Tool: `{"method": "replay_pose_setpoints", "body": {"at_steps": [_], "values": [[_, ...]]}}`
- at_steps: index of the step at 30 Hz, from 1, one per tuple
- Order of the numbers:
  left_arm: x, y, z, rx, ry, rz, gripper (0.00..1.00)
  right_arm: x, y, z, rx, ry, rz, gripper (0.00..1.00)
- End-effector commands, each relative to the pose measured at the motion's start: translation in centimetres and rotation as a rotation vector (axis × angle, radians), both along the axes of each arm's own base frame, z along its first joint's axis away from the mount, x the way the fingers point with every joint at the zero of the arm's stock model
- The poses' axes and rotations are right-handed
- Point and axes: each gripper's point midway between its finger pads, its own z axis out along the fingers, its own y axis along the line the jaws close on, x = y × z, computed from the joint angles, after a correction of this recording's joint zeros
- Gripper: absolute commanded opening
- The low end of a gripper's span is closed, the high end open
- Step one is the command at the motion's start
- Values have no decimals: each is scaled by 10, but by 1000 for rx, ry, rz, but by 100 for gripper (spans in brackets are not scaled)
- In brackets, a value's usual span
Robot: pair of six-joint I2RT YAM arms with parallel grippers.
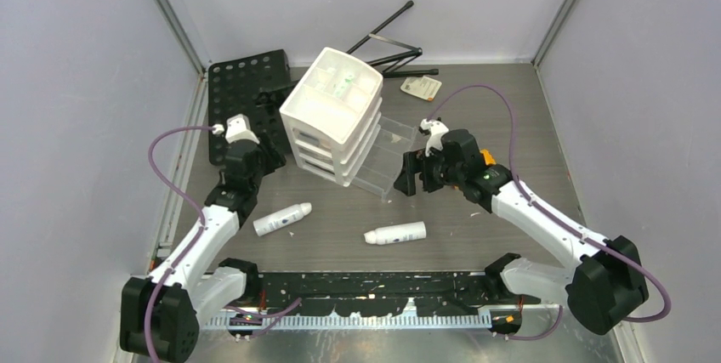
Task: Organize the makeup
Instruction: Pick up the makeup from the center of the board.
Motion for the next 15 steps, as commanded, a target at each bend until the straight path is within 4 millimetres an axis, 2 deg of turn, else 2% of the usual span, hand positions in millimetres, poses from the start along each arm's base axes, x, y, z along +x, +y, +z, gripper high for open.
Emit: {"method": "replay_pose_setpoints", "body": {"at_steps": [1, 5, 9, 12, 15], "values": [[10, -11, 13, -56, -65, -14, 61, 3, 22, 22, -38, -168, 172, 88], [10, -23, 7, -68, -38, -55, 65, -23, 33, 17, -125, -234, 368, 90], [7, -18, 10, -65, -43, -26, 72, -40, 35, 6, -181, -284, 476, 90], [6, -23, 13, -88, -62, -42, 73, -61, 32, -1, -214, -276, 598, 90], [5, -26, 11, -88, -60, -52, 73, -78, 31, 0, -267, -273, 704, 90]]}}
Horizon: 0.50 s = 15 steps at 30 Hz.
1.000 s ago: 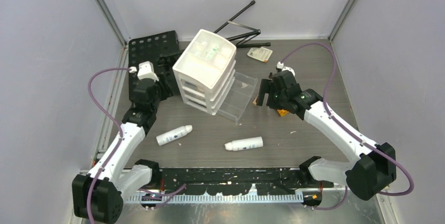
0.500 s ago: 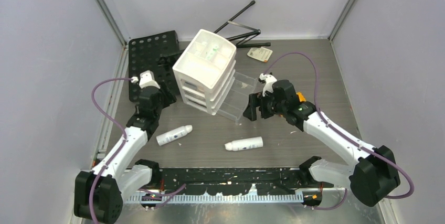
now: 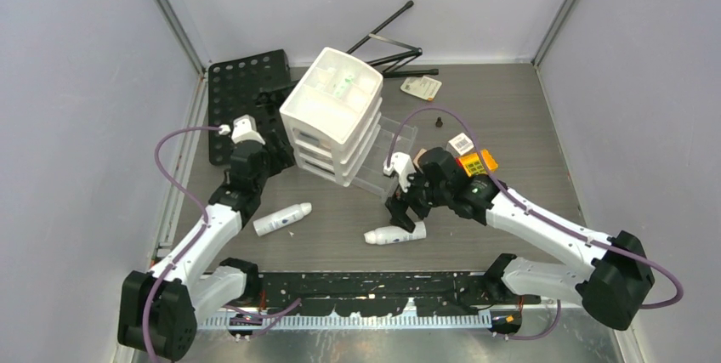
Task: Organize the makeup
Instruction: Pick up the makeup from the center of the board.
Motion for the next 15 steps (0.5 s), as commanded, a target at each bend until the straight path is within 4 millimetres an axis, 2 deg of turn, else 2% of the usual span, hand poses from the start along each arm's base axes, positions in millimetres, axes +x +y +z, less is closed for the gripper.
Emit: {"method": "replay_pose_setpoints", "body": {"at_steps": [1, 9, 15], "values": [[4, -5, 16, -30, -66, -4, 73, -21, -4, 9, -87, -66, 179, 90], [3, 1, 19, -2, -70, 15, 73, -49, 3, -13, -223, -92, 377, 91], [0, 12, 21, 18, -83, 67, 73, -43, 13, -20, -235, -148, 414, 93]]}}
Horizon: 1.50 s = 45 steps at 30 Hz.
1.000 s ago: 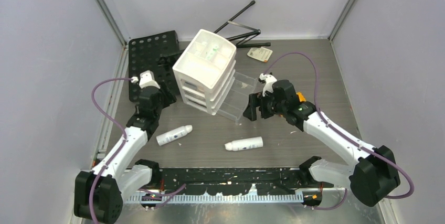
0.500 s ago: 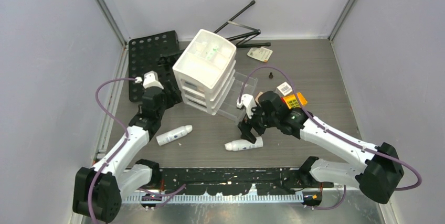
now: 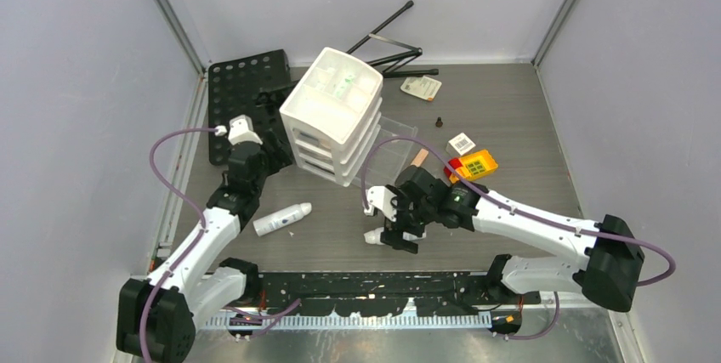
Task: Organize the makeup
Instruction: Pick up the makeup from the center of the board.
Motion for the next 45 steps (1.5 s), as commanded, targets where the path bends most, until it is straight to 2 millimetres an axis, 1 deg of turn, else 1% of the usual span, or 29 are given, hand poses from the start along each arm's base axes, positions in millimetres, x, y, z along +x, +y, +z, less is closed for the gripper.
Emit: {"method": "replay_pose_setpoints", "body": {"at_steps": [1, 5, 6, 9, 10, 14, 18, 20, 22, 25, 27, 29, 31, 34, 36, 42, 45], "values": [[1, 10, 12, 10, -51, 55, 73, 12, 9, 4, -5, -85, 50, 93], [0, 15, 13, 23, -43, 83, 73, 12, 13, -3, -83, -95, 108, 92], [-1, 20, 14, 29, -40, 108, 73, 13, 14, -6, -108, -103, 120, 92], [-9, 45, 11, 46, -3, 255, 73, 15, 18, -14, -157, -119, 147, 89], [-11, 49, 11, 53, 2, 281, 73, 16, 20, -14, -161, -124, 155, 89], [-12, 49, 13, 49, -10, 278, 72, 21, 32, -9, -128, -149, 156, 87], [-10, 48, 12, 56, -1, 274, 72, 20, 36, -6, -116, -158, 181, 87], [-10, 48, 12, 55, 2, 273, 73, 25, 40, 4, -97, -180, 156, 87], [-10, 48, 11, 47, -1, 279, 72, 34, 47, 24, -49, -221, 103, 88], [-10, 52, 7, 51, 12, 306, 72, 60, 54, 64, 60, -295, -95, 88], [-11, 56, 6, 55, 23, 334, 72, 78, 51, 85, 134, -325, -240, 89], [-12, 58, 5, 54, 31, 353, 72, 92, 44, 100, 206, -330, -358, 89], [-11, 58, 3, 51, 34, 353, 72, 100, 36, 110, 263, -334, -429, 89], [-10, 58, 3, 57, 39, 354, 71, 103, 29, 111, 290, -343, -459, 89], [-10, 58, 3, 61, 40, 354, 71, 109, 22, 114, 302, -360, -521, 88], [-8, 52, -1, 54, 46, 317, 71, 148, -13, 141, 386, -392, -815, 89], [-7, 51, -2, 64, 57, 313, 71, 161, -31, 154, 433, -390, -929, 89]]}}
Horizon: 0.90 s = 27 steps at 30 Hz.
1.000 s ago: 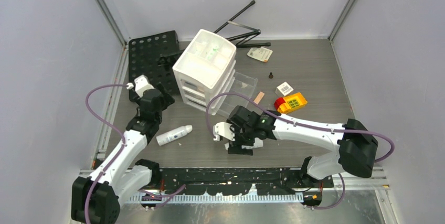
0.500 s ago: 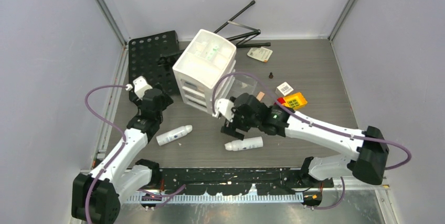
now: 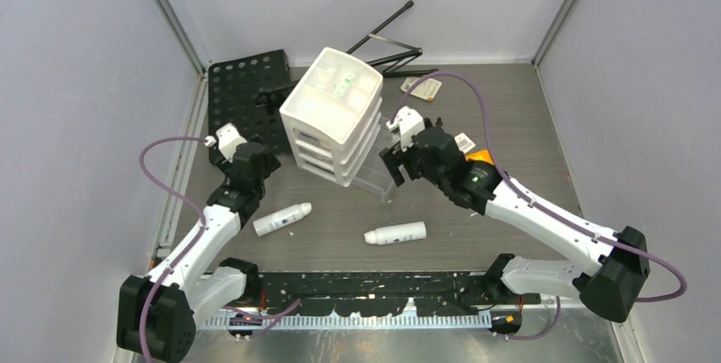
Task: Organize the makeup
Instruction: Pick up the makeup from the center of the board.
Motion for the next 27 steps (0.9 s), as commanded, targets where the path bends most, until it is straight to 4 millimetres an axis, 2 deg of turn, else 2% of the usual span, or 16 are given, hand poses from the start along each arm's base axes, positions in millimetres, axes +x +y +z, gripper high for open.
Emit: {"method": "replay_pose_setpoints", "body": {"at_steps": [1, 4, 6, 8, 11, 15, 17, 23, 27], "values": [[11, -3, 16, -5, -37, 1, 71, 28, -26, 47, 209, -70, -233, 89], [13, -6, 15, -10, -35, -13, 71, 44, -45, 59, 344, -44, -368, 91], [14, -7, 15, -9, -33, -23, 71, 59, -59, 62, 450, -9, -469, 85], [14, -10, 17, -11, -35, -40, 70, 75, -75, 58, 493, 6, -578, 81], [14, -12, 19, -11, -41, -57, 70, 97, -103, 48, 519, -2, -762, 80], [13, -12, 20, -13, -54, -60, 70, 121, -128, 35, 658, 39, -911, 80], [14, -14, 18, -19, -54, -68, 70, 136, -137, 25, 749, 98, -957, 80], [15, -16, 19, -22, -49, -78, 71, 175, -146, 1, 924, 207, -1007, 78], [15, -15, 20, -20, -53, -73, 71, 202, -154, -11, 997, 233, -1058, 70]]}}
